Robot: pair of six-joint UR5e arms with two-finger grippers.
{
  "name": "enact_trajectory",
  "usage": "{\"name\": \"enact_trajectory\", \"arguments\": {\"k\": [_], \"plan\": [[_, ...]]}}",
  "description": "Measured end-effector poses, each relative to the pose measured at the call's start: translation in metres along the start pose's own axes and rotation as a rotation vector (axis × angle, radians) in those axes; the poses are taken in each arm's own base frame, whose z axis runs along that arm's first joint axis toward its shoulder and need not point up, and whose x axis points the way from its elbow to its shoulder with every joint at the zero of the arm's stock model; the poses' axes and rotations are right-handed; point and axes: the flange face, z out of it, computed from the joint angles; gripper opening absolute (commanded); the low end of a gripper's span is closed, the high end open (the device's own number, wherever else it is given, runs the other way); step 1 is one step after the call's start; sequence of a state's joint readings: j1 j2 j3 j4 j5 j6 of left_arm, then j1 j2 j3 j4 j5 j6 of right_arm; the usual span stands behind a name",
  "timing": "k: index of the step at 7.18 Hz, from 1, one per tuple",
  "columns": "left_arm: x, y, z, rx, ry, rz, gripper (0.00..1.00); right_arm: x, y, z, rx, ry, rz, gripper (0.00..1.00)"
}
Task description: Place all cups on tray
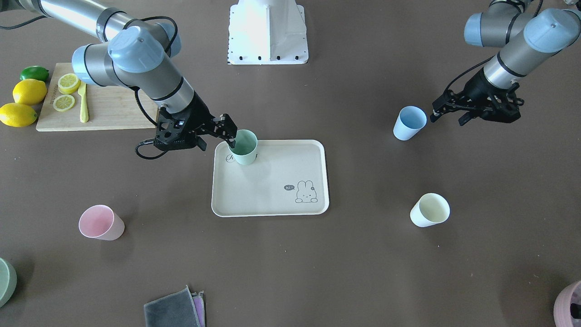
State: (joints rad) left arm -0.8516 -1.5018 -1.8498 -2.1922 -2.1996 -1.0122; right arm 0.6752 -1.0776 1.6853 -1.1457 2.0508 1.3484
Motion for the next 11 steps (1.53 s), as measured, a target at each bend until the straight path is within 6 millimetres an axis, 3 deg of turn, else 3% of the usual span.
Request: {"name": "enact_trajectory", "arguments": {"k": [1, 2, 3, 5, 7, 8, 11], "plan": [[0.010, 0.007, 0.011, -0.004, -0.008, 0.009, 0.84, 0.007, -0.008, -0.004, 0.000, 0.003, 0.001, 1.00], [0.021, 0.012, 0.020, -0.011, -0.006, 0.011, 0.53, 0.012, -0.012, -0.006, 0.002, 0.007, 0.000, 1.00], [0.030, 0.016, 0.027, -0.018, -0.004, 0.011, 0.01, 0.016, -0.015, -0.007, 0.005, 0.010, 0.000, 1.00], [0.039, 0.019, 0.031, -0.020, 0.000, 0.007, 0.00, 0.026, -0.024, -0.016, 0.005, 0.012, 0.010, 1.00], [0.059, 0.013, 0.027, -0.008, 0.028, 0.004, 0.00, 0.051, -0.044, -0.033, 0.002, 0.017, 0.012, 1.00], [0.091, 0.000, 0.022, 0.004, 0.064, -0.016, 0.00, 0.067, -0.057, -0.043, 0.011, 0.025, 0.000, 1.00], [0.246, -0.057, 0.002, 0.035, 0.094, -0.103, 0.00, 0.144, -0.119, -0.077, 0.031, 0.076, -0.087, 1.00]]}}
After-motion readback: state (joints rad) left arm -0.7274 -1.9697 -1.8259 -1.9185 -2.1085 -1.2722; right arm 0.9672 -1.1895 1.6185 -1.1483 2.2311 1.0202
